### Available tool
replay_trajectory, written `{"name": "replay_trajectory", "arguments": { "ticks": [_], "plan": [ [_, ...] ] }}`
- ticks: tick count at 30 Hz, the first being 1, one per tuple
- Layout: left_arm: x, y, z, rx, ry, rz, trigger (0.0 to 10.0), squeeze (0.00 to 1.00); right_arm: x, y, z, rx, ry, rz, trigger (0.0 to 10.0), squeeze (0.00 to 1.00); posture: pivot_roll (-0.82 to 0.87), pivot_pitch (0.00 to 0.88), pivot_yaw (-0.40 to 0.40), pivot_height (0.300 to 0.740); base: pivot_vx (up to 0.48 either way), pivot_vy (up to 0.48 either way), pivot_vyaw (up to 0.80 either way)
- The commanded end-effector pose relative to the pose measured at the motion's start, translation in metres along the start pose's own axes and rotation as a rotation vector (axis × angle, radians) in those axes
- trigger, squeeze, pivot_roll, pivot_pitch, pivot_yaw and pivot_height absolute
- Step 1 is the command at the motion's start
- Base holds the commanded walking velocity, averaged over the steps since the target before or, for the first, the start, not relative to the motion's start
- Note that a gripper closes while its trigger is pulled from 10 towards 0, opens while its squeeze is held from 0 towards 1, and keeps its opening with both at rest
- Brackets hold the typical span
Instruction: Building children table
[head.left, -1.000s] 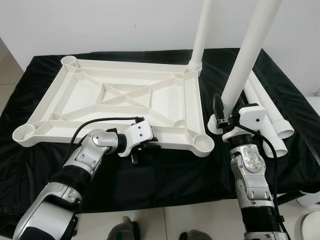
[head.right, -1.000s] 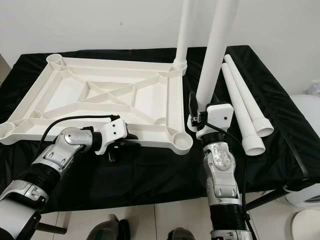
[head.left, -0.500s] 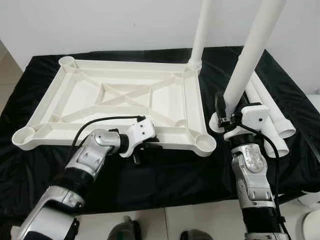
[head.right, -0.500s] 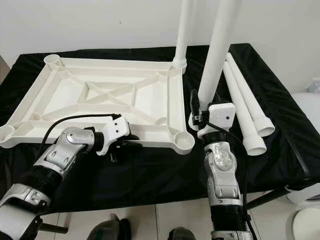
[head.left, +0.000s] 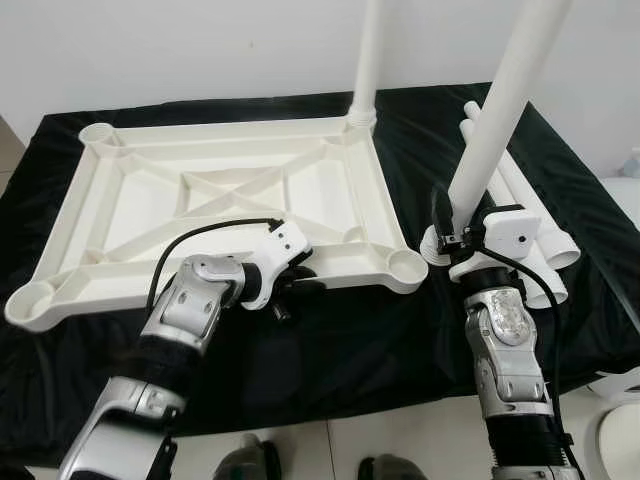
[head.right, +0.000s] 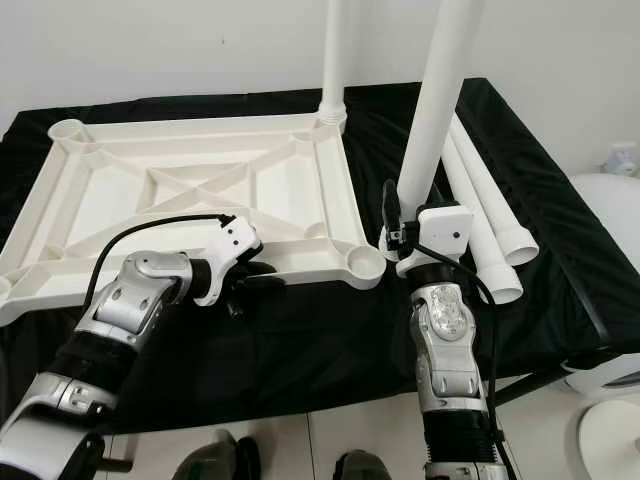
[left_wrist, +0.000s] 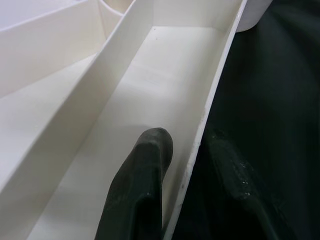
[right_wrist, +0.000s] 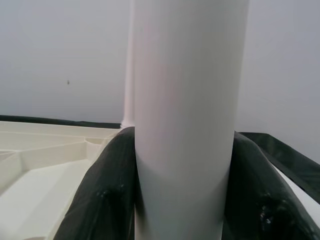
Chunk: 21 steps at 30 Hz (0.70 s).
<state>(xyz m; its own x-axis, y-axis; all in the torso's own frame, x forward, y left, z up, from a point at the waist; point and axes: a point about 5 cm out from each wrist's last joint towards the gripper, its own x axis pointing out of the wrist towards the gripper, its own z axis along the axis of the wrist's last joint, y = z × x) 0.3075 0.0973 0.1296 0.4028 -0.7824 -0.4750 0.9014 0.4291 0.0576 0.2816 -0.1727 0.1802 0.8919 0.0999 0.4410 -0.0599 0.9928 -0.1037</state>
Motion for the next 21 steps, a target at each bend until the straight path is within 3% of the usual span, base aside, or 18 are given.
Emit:
{"name": "replay_trajectory", "arguments": {
  "ticks": [1,9,21],
  "plan": [
    [-0.018,0.020,-0.021,-0.065,0.080,0.449,10.0,0.00,0.001,0.000,0.005,-0.012,-0.014,0.006,10.0,0.00,0.01,0.082,0.053,0.740,0.000,0.000,0.00],
    [-0.030,0.006,-0.030,-0.037,0.136,0.406,10.0,0.00,0.003,-0.001,0.005,-0.015,-0.016,0.010,10.0,0.00,0.01,0.086,0.046,0.740,0.000,0.000,0.00],
    [-0.011,-0.024,0.003,0.106,0.039,0.225,10.0,0.00,0.008,0.008,0.007,0.009,-0.022,0.063,10.0,0.00,0.02,0.075,0.029,0.740,0.000,0.000,0.00]
  ]
}}
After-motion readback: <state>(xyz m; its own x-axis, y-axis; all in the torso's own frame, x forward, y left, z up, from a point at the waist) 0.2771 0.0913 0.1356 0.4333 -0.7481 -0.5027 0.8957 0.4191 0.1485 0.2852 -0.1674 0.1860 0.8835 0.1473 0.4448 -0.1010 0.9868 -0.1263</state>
